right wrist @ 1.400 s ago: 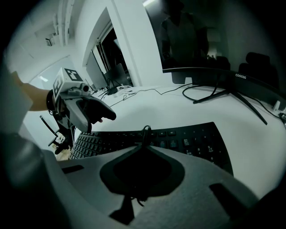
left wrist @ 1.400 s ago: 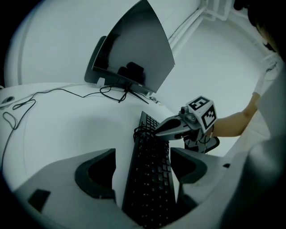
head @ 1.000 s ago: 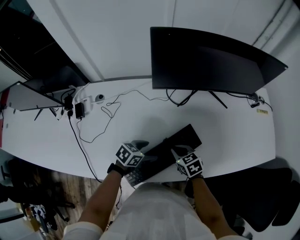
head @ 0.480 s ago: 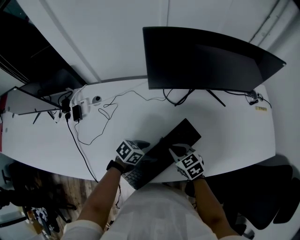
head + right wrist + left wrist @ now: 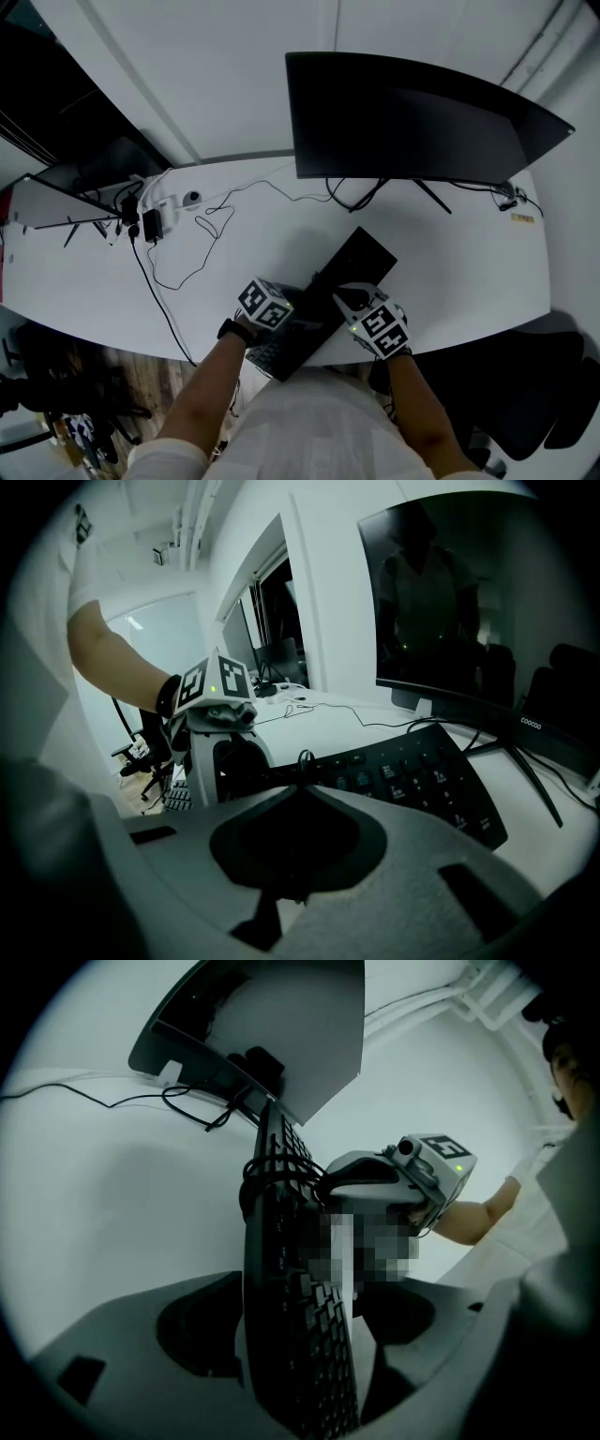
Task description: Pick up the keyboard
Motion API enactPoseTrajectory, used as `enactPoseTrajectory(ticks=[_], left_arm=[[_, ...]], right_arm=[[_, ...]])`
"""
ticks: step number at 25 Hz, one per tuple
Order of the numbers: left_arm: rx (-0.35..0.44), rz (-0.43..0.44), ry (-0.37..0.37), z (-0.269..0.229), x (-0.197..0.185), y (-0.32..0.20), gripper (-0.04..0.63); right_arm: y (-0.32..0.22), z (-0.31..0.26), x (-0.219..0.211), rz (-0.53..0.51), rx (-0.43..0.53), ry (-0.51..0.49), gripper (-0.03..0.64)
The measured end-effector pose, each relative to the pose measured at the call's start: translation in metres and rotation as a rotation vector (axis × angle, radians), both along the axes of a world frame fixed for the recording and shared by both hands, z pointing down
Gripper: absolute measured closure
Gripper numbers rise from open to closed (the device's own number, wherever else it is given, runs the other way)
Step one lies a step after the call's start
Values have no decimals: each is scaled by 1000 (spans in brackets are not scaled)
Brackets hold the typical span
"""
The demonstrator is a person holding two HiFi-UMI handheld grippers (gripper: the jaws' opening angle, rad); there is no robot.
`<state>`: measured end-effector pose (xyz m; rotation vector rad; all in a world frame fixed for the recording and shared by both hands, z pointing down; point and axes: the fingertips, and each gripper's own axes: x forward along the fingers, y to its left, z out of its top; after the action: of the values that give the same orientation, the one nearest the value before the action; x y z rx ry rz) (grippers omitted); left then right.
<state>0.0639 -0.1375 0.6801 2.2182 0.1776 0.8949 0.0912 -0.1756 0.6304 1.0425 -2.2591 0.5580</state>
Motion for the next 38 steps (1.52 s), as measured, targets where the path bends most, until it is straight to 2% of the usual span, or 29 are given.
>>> enactPoseTrajectory(ticks=[5, 11, 19, 21, 23, 24, 26, 30, 38], left_arm=[[-45, 25, 18, 1, 6, 7, 238], [-47, 59, 0, 6, 3, 9, 238], [-130, 97, 18, 10, 1, 25, 241], [-144, 80, 26, 11, 0, 23, 280], [-152, 49, 39, 10, -1, 18, 398], [-147, 38, 47, 8, -1, 14, 412], [-144, 32, 55, 4, -2, 11, 420], [-199, 37, 57, 5, -5, 17, 441], [-194, 33, 51, 3, -9, 13, 487]], right_arm=[[-6, -7, -9, -27, 19, -1, 598], [-11, -11, -15, -43, 28, 0, 598], [-12, -14, -22, -55, 32, 6, 598], [-11, -14, -23, -55, 33, 6, 598], [-11, -15, -23, -54, 34, 1, 598], [-11, -16, -24, -54, 35, 0, 598], [-11, -17, -25, -57, 37, 2, 598], [-11, -18, -27, -62, 38, 9, 598], [-8, -20, -28, -84, 50, 28, 597]])
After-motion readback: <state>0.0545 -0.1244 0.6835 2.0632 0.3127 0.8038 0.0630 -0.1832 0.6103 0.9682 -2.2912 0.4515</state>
